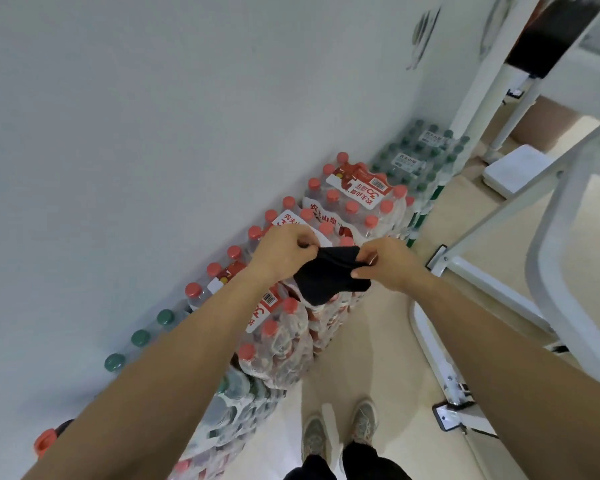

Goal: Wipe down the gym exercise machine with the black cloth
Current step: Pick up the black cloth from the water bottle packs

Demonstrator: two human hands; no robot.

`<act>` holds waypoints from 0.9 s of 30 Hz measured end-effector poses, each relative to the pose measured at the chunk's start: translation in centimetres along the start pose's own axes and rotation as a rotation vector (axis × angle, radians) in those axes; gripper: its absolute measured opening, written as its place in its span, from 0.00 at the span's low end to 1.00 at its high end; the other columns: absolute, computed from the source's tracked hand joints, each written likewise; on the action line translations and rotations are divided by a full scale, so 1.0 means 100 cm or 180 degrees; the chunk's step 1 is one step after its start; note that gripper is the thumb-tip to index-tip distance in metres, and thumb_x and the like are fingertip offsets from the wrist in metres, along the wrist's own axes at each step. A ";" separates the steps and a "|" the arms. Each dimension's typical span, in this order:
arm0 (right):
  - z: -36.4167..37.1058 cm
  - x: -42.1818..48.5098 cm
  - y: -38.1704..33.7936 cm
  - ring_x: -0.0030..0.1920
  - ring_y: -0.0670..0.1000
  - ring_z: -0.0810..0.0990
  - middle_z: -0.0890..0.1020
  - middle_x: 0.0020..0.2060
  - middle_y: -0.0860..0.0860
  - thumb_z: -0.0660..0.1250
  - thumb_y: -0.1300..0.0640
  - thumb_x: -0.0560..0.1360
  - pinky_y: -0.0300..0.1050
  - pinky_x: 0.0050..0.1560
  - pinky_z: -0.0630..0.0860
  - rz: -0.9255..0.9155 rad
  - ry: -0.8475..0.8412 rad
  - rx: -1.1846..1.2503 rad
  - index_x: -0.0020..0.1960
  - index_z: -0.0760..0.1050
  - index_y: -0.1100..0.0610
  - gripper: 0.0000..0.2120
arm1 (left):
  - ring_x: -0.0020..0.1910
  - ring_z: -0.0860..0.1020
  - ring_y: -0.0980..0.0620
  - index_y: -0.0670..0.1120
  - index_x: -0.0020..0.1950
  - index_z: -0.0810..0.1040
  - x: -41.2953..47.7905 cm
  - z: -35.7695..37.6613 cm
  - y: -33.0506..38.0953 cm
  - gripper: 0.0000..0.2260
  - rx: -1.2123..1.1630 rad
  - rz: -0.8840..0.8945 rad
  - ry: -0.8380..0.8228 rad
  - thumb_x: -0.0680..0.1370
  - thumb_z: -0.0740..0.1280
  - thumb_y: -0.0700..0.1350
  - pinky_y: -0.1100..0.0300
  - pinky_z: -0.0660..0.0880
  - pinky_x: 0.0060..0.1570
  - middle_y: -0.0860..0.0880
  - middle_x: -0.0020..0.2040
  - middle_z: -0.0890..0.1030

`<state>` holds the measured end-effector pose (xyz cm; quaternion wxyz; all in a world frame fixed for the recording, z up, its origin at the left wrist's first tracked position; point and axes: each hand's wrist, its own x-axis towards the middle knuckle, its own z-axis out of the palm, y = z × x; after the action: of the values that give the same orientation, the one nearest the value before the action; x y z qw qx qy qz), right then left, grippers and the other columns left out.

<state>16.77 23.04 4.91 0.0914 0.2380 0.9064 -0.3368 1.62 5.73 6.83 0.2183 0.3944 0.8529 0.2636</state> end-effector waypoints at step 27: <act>-0.153 -0.175 0.158 0.46 0.55 0.78 0.82 0.46 0.52 0.62 0.64 0.74 0.44 0.45 0.71 0.1878 0.2478 0.0728 0.49 0.76 0.53 0.09 | 0.47 0.77 0.57 0.51 0.49 0.78 0.103 0.103 0.284 0.04 -0.0466 0.1724 -0.0790 0.81 0.65 0.44 0.67 0.71 0.47 0.57 0.45 0.79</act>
<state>39.73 36.99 13.25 -0.1890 0.6006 0.7247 -0.2799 17.30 32.34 14.93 0.2703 0.6198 0.6623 0.3227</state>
